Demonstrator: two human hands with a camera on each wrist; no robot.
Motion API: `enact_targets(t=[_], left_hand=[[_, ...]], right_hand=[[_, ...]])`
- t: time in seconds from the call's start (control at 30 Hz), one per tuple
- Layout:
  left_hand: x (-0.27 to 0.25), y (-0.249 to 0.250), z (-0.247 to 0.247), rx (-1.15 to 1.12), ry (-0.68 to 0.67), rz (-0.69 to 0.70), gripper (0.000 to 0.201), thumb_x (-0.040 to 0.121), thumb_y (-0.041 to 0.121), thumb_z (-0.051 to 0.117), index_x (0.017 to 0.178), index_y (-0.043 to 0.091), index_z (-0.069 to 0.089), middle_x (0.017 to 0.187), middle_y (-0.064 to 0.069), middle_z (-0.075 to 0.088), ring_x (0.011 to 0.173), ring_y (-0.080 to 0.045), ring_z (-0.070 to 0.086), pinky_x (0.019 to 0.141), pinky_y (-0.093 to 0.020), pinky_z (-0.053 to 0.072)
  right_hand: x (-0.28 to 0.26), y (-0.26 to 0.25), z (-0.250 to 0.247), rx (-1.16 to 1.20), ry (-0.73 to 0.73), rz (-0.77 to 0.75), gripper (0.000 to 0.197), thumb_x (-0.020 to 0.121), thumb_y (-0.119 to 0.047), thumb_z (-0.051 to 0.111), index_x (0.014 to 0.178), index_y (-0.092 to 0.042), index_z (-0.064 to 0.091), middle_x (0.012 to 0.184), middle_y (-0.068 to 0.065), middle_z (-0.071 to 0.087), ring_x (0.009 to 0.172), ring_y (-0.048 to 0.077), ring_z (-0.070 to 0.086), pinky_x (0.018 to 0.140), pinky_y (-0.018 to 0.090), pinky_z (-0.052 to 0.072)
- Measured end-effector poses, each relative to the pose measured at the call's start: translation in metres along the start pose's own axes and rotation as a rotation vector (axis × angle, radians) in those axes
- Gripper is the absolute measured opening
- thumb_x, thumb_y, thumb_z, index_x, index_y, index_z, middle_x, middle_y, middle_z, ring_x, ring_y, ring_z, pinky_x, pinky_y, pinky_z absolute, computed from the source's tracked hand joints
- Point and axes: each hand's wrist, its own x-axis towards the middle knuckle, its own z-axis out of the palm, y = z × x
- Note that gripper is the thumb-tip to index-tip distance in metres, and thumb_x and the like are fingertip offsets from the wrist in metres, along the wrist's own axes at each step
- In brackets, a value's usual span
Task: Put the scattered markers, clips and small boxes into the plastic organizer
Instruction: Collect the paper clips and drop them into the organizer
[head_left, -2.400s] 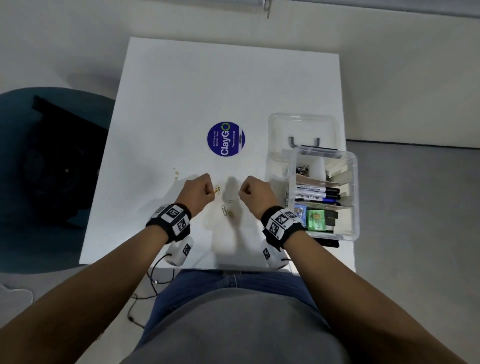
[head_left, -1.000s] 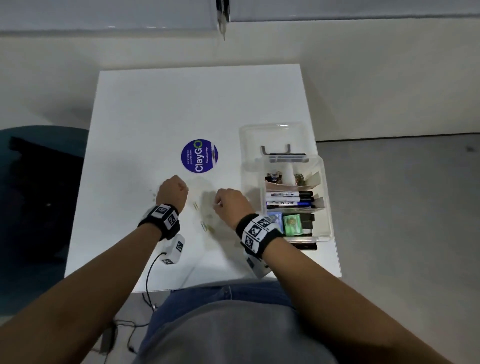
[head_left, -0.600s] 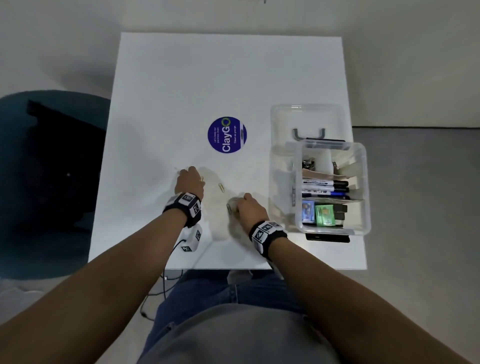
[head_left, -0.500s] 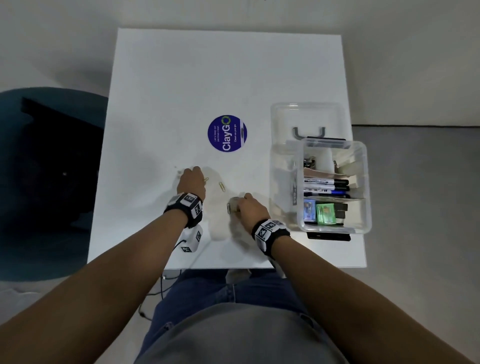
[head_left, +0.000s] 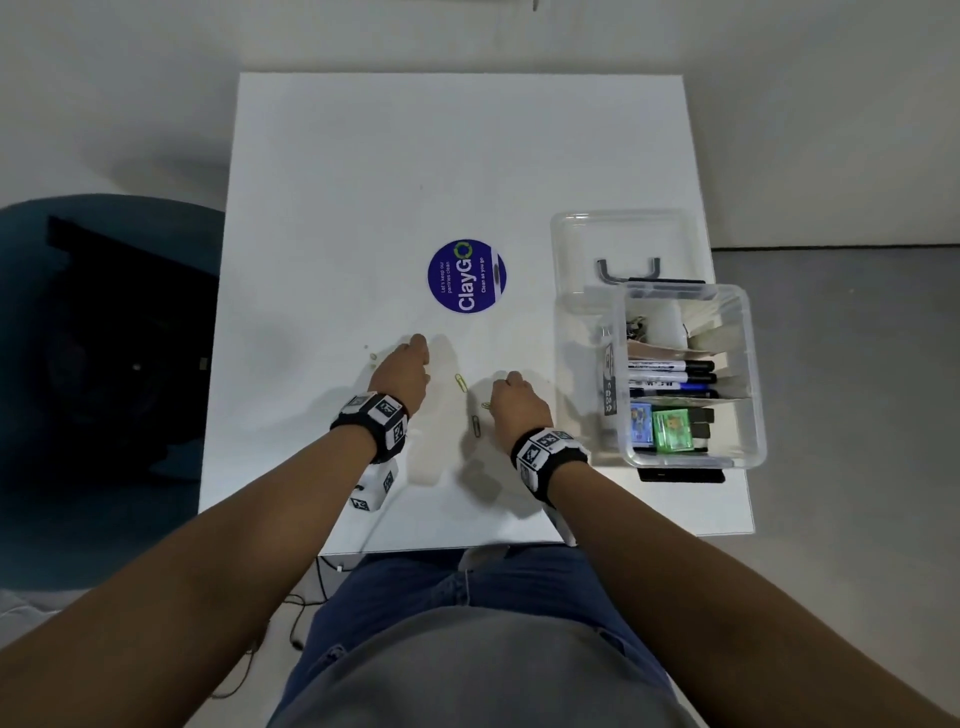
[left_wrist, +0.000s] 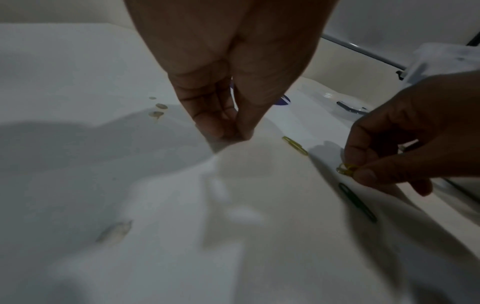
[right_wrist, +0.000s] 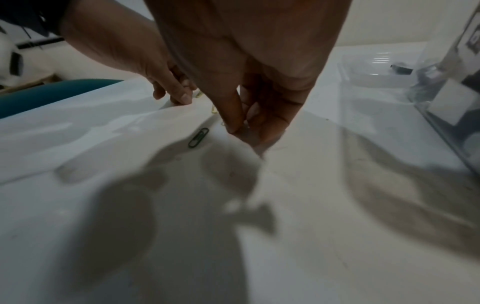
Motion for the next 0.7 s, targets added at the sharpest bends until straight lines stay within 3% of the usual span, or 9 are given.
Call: enact_targets(t=[0.13, 0.23, 0.33, 0.47, 0.57, 0.63, 0.7], left_hand=[[0.003, 0.001, -0.007, -0.01, 0.121, -0.057, 0.018, 0.092, 0.018, 0.054, 0.104, 0.006, 0.047, 0.095, -0.01, 0.063, 0.082, -0.03, 0.06, 0.069, -0.038, 0.048], [0.014, 0.002, -0.012, -0.015, 0.188, -0.167, 0.03, 0.093, 0.026, 0.053, 0.111, 0.003, 0.048, 0.109, -0.016, 0.06, 0.098, -0.036, 0.061, 0.077, -0.044, 0.05], [0.021, 0.007, -0.01, 0.035, 0.137, -0.208, 0.041, 0.092, 0.031, 0.058, 0.119, 0.002, 0.049, 0.121, -0.018, 0.054, 0.111, -0.036, 0.056, 0.087, -0.046, 0.048], [0.026, 0.016, -0.001, 0.133, 0.046, -0.112, 0.027, 0.094, 0.015, 0.055, 0.117, 0.001, 0.052, 0.122, -0.019, 0.053, 0.111, -0.036, 0.056, 0.089, -0.046, 0.048], [0.022, 0.015, 0.001, 0.102, 0.018, 0.041, 0.012, 0.094, 0.013, 0.055, 0.103, 0.006, 0.056, 0.107, -0.014, 0.059, 0.098, -0.031, 0.058, 0.08, -0.04, 0.047], [0.017, 0.015, 0.001, 0.066, -0.017, 0.167, 0.008, 0.092, 0.014, 0.058, 0.099, 0.009, 0.057, 0.099, -0.01, 0.064, 0.091, -0.028, 0.061, 0.077, -0.038, 0.048], [0.013, 0.018, 0.002, 0.119, -0.08, 0.29, 0.016, 0.09, 0.014, 0.061, 0.104, 0.011, 0.058, 0.099, -0.009, 0.067, 0.09, -0.027, 0.062, 0.079, -0.037, 0.05]], right_hand=[[-0.001, -0.002, -0.001, 0.055, -0.029, 0.045, 0.036, 0.093, -0.008, 0.045, 0.128, 0.0, 0.045, 0.13, 0.017, 0.044, 0.114, 0.034, 0.052, 0.087, 0.042, 0.047], [-0.003, 0.0, 0.002, 0.118, -0.028, 0.072, 0.034, 0.092, -0.007, 0.044, 0.125, -0.001, 0.047, 0.125, 0.018, 0.051, 0.108, 0.037, 0.058, 0.085, 0.04, 0.047], [-0.007, 0.001, 0.003, 0.208, -0.009, 0.108, 0.028, 0.09, -0.004, 0.041, 0.117, -0.001, 0.049, 0.116, 0.021, 0.06, 0.103, 0.038, 0.059, 0.077, 0.037, 0.044], [-0.017, -0.012, 0.001, 0.428, -0.007, 0.138, 0.025, 0.089, -0.009, 0.045, 0.114, -0.004, 0.048, 0.108, 0.019, 0.061, 0.094, 0.038, 0.061, 0.08, 0.041, 0.053], [-0.02, -0.025, 0.01, 0.485, 0.01, 0.167, 0.022, 0.091, -0.01, 0.045, 0.112, -0.004, 0.048, 0.105, 0.02, 0.062, 0.09, 0.039, 0.063, 0.078, 0.045, 0.055], [-0.016, -0.028, 0.017, 0.47, 0.032, 0.22, 0.023, 0.093, -0.01, 0.044, 0.115, -0.002, 0.046, 0.108, 0.021, 0.061, 0.094, 0.039, 0.062, 0.074, 0.038, 0.051], [-0.014, -0.027, 0.02, 0.448, 0.038, 0.261, 0.024, 0.096, -0.01, 0.042, 0.117, 0.0, 0.046, 0.113, 0.022, 0.061, 0.1, 0.039, 0.061, 0.073, 0.035, 0.043]])
